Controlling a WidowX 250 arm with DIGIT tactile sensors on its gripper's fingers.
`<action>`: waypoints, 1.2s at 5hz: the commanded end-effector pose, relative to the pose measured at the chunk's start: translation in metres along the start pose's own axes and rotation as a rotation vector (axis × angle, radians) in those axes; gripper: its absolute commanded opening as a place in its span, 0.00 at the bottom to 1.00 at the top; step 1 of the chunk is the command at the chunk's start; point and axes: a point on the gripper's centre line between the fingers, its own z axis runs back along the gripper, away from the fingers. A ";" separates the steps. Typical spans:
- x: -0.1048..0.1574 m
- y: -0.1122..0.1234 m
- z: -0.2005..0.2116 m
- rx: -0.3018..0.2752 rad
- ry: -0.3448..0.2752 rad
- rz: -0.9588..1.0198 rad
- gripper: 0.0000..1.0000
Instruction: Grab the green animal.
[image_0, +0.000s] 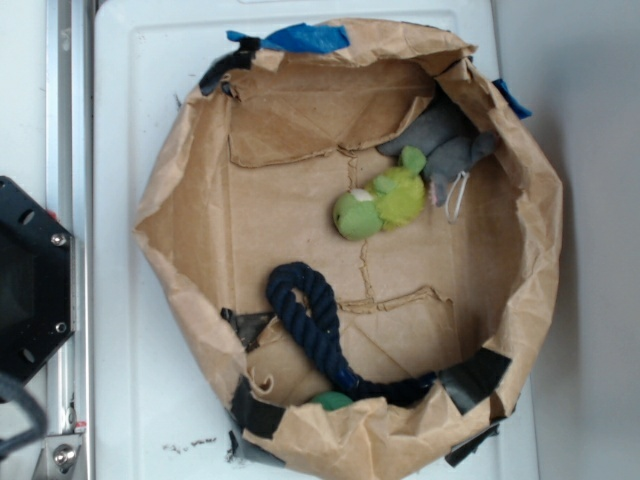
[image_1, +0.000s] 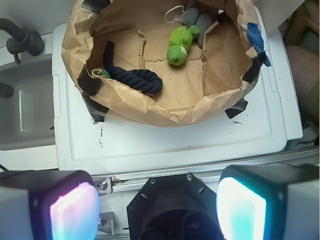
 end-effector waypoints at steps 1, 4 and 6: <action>0.000 0.000 0.000 0.000 0.000 0.000 1.00; 0.028 0.004 -0.020 0.026 0.011 0.080 1.00; 0.028 0.004 -0.020 0.026 0.011 0.080 1.00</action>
